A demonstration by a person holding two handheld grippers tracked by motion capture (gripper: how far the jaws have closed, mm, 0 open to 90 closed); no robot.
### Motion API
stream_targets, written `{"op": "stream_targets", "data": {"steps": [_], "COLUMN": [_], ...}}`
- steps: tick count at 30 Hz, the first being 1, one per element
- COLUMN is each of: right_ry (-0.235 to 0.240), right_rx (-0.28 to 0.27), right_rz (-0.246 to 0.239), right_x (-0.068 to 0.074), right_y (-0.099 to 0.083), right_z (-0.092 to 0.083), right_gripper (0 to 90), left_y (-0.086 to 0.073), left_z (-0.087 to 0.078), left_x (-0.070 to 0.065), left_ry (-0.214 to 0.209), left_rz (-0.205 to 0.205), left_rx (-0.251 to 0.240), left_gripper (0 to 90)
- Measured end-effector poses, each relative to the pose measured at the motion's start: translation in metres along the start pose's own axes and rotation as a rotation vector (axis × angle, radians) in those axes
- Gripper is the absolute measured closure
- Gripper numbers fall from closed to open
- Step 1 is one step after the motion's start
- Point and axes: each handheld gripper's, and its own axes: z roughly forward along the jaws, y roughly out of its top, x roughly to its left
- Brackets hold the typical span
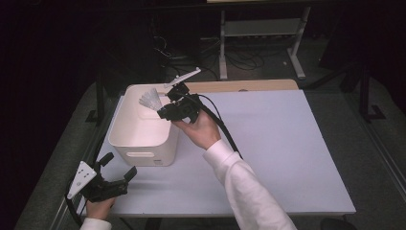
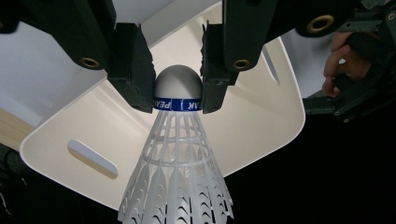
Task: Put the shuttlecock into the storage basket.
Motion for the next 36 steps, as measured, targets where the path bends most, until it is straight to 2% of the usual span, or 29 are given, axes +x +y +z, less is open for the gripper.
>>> {"op": "stream_targets", "data": {"steps": [14, 19, 24, 36], "right_ry": [0.023, 0.033, 0.031, 0.025], "right_rx": [0.02, 0.034, 0.044, 0.079], "right_rz": [-0.012, 0.002, -0.01, 0.002], "right_x": [0.008, 0.01, 0.01, 0.008], "right_y": [-0.001, -0.001, -0.002, -0.004], "right_z": [0.016, 0.023, 0.03, 0.045], "right_gripper": [64.3, 64.3, 64.2, 64.2], "left_y": [0.001, 0.001, 0.0, 0.001], "left_z": [0.0, 0.001, 0.0, 0.0], "left_x": [0.0, -0.001, 0.0, 0.001], "left_ry": [-0.005, -0.008, -0.007, -0.003], "left_rz": [0.003, 0.001, 0.0, -0.003], "left_rx": [-0.004, -0.003, -0.003, -0.001], "left_gripper": [0.0, 0.0, 0.0, 0.0]}}
